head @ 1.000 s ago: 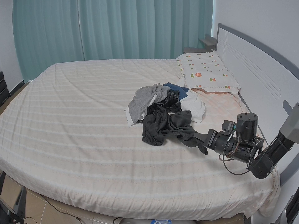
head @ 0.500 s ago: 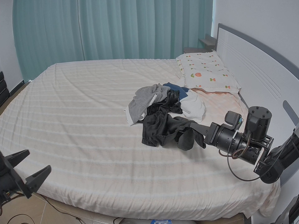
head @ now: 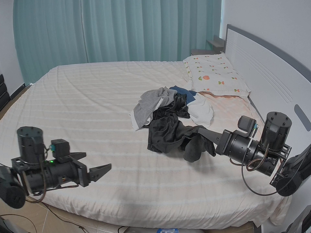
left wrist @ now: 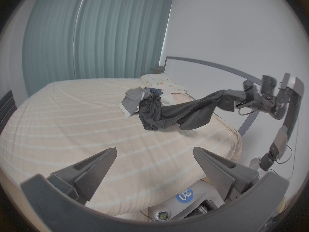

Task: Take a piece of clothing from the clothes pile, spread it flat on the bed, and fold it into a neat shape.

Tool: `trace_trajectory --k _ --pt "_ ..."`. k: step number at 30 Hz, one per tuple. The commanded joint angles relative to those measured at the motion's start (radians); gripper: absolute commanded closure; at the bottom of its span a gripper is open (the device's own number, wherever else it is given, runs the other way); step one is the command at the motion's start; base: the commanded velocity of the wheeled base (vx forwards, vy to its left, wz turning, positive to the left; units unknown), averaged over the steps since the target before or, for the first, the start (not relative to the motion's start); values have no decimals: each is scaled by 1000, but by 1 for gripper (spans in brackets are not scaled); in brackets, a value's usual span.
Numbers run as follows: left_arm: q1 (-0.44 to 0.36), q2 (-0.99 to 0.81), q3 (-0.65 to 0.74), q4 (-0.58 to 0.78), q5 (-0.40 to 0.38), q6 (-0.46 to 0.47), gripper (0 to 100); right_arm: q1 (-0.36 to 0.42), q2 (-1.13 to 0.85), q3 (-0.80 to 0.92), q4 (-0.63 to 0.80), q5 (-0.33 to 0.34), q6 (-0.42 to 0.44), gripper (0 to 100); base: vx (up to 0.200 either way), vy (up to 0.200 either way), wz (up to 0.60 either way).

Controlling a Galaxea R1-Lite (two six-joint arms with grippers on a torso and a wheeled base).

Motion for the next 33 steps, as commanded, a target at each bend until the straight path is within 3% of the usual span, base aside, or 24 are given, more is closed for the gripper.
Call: trace_trajectory --k 1,5,6,15,33 --pt "-170 518 -180 -216 108 -99 0 45 -27 29 -10 -5 -5 100 0 0 0" --pt "-182 572 -236 -226 134 -123 0 50 -27 31 -10 -5 -2 100 0 0 0" --pt "-189 635 -307 -225 142 -151 0 50 -24 35 -11 -3 0 100 0 0 0" --pt "-181 845 -534 -223 158 -156 0 49 -20 29 -13 -5 7 100 0 0 0" --pt "-176 1064 -839 -226 158 -154 0 29 -69 15 -70 -6 1 100 0 0 0"
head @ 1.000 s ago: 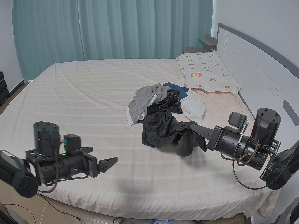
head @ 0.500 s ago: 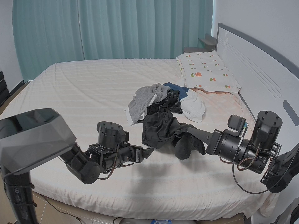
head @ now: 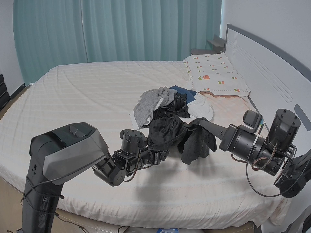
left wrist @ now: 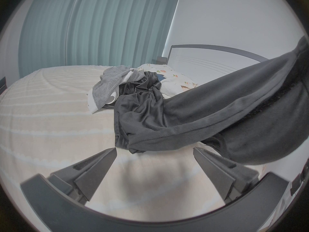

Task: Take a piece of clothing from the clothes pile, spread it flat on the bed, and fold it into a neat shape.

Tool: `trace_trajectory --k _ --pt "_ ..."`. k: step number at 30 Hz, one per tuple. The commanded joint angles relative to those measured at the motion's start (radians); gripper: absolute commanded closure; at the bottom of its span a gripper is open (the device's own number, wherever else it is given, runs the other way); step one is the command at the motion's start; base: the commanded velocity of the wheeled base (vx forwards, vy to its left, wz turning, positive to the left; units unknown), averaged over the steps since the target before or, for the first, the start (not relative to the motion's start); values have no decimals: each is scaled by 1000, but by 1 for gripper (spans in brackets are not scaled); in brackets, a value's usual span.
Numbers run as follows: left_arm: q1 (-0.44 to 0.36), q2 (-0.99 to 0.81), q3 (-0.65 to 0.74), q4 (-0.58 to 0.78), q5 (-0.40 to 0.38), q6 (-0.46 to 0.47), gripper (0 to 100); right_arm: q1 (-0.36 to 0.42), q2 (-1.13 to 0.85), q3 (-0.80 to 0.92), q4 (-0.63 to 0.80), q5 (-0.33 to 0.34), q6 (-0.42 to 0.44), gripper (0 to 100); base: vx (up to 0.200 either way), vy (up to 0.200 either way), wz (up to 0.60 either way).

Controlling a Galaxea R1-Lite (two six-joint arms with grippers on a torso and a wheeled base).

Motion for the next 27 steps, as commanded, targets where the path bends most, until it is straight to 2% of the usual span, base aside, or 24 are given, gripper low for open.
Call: trace_trajectory --k 1,6,13,19,27 --pt "3 85 -99 3 2 0 0 2 -43 4 -3 0 -3 100 0 0 0" --pt "8 149 -192 10 9 -2 0 1 -89 -2 -3 3 -7 100 0 0 0" --pt "25 260 -338 8 109 -5 0 -13 -114 -10 -5 11 -9 100 0 0 0" --pt "42 274 -366 36 111 -42 0 -53 -118 -42 -18 15 -10 100 0 0 0" --pt "60 294 -433 49 115 -88 0 -57 -109 -41 -18 23 -10 100 0 0 0"
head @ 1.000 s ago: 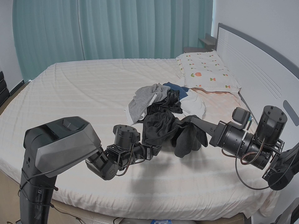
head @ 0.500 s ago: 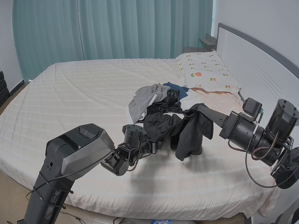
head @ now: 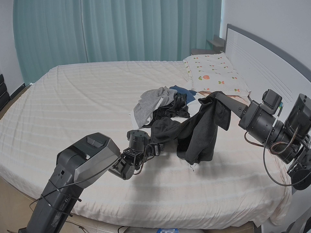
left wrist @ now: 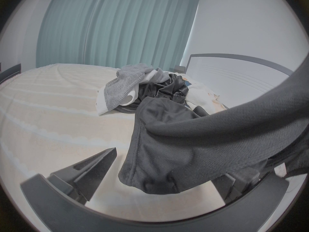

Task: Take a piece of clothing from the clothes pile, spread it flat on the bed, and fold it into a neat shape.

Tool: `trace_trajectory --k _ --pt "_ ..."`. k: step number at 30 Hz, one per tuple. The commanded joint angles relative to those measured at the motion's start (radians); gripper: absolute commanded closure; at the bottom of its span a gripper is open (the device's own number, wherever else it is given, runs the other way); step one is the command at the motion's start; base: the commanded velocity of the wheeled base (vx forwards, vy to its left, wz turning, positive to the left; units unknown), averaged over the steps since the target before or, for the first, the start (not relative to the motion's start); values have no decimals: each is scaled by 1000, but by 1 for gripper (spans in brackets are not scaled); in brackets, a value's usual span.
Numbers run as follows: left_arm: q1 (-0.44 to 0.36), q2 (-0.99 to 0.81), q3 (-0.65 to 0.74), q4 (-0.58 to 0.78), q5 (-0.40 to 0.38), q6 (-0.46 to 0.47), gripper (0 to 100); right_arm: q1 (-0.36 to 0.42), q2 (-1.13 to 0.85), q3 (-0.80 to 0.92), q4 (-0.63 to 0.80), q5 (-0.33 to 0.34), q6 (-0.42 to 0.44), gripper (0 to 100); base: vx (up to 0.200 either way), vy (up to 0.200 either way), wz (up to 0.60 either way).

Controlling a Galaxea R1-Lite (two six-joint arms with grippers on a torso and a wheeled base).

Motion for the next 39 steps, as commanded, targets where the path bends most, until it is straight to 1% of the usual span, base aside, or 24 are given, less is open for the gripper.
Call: trace_trajectory --k 1,2,8,9,10,12,15,17,18,21,23,25,28,30,31,32,34,35,36,37,39 --pt "9 7 -28 10 1 -20 0 -4 13 4 0 2 2 100 0 0 0" --pt "9 6 -24 10 1 -25 100 -9 18 6 0 2 2 100 0 0 0" --pt "9 -25 13 9 1 -59 100 -27 41 15 0 3 14 100 0 0 0" --pt "9 -73 84 0 1 -62 100 -41 59 23 0 6 14 100 0 0 0" --pt "9 -73 84 0 1 -62 100 -41 59 23 0 6 14 100 0 0 0" --pt "7 -168 185 -4 1 -70 100 -52 95 23 0 5 14 100 0 0 0" --pt "7 -297 300 -4 -11 -132 100 -69 136 15 0 3 14 100 0 0 0" --pt "7 -363 355 0 -17 -159 100 -72 162 12 0 5 14 100 0 0 0" --pt "6 -424 412 0 -26 -172 100 -77 184 12 0 3 14 100 0 0 0" --pt "4 -556 530 3 -55 -175 100 -78 231 9 0 2 11 100 0 0 0" --pt "4 -626 579 0 -55 -177 100 -83 260 1 0 -1 12 100 0 0 0" --pt "3 -688 625 -2 -48 -191 100 -101 289 -28 0 -6 14 100 0 0 0" --pt "3 -807 740 -7 -48 -228 100 -149 314 -57 -1 -3 17 100 0 0 0" --pt "3 -823 755 -7 -51 -229 100 -155 316 -56 -1 -1 20 100 0 0 0" --pt "6 -870 825 -7 -60 -232 100 -162 334 -49 -3 -7 52 100 0 0 0" --pt "6 -872 835 -7 -62 -237 100 -162 342 -49 -4 -12 65 100 0 0 0" --pt "4 -869 852 -25 -51 -274 100 -167 358 -48 -27 -21 91 100 0 0 0" --pt "1 -869 864 -48 -51 -310 100 -169 366 -49 -47 -26 98 100 0 0 0" --pt "1 -870 869 -54 -49 -320 100 -169 368 -48 -50 -27 98 100 0 0 0" --pt "-3 -875 900 -73 -51 -370 100 -169 374 -40 -73 -35 97 100 0 0 0" --pt "-3 -880 923 -74 -63 -387 100 -164 374 -36 -80 -43 94 100 0 0 0"
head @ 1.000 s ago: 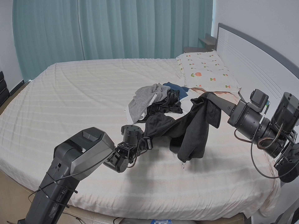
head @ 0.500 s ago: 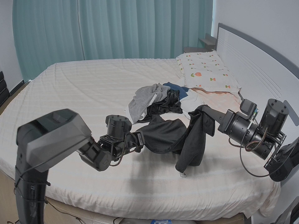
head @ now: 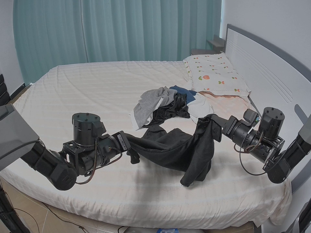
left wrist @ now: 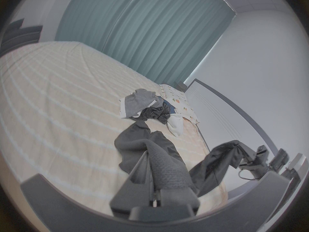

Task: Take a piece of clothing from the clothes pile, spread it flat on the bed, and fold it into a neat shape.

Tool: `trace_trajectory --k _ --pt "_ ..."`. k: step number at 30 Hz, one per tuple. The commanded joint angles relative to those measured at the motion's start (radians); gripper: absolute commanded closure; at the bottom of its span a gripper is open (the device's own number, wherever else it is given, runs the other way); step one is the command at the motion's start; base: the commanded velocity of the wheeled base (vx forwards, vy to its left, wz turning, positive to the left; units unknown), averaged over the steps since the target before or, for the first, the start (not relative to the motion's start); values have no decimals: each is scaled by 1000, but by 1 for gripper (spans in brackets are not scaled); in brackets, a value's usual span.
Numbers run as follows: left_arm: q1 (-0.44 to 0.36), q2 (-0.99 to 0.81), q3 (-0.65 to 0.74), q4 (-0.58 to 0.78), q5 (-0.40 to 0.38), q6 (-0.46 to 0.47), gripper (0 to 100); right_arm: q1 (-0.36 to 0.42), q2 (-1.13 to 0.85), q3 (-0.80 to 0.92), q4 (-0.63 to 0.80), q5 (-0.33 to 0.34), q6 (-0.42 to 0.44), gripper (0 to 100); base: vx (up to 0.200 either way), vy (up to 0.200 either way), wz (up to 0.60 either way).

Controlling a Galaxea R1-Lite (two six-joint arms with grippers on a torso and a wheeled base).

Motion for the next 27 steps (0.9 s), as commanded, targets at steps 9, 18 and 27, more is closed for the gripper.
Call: trace_trajectory --k 9,18,27 --pt "-6 1 101 -30 -28 -51 100 16 60 28 -31 -48 13 100 0 0 0" --pt "0 44 98 -89 -17 -51 100 22 57 62 -34 -54 12 100 -44 0 0" --pt "2 66 95 -104 -15 -51 100 22 62 62 -34 -54 13 100 -89 0 0"
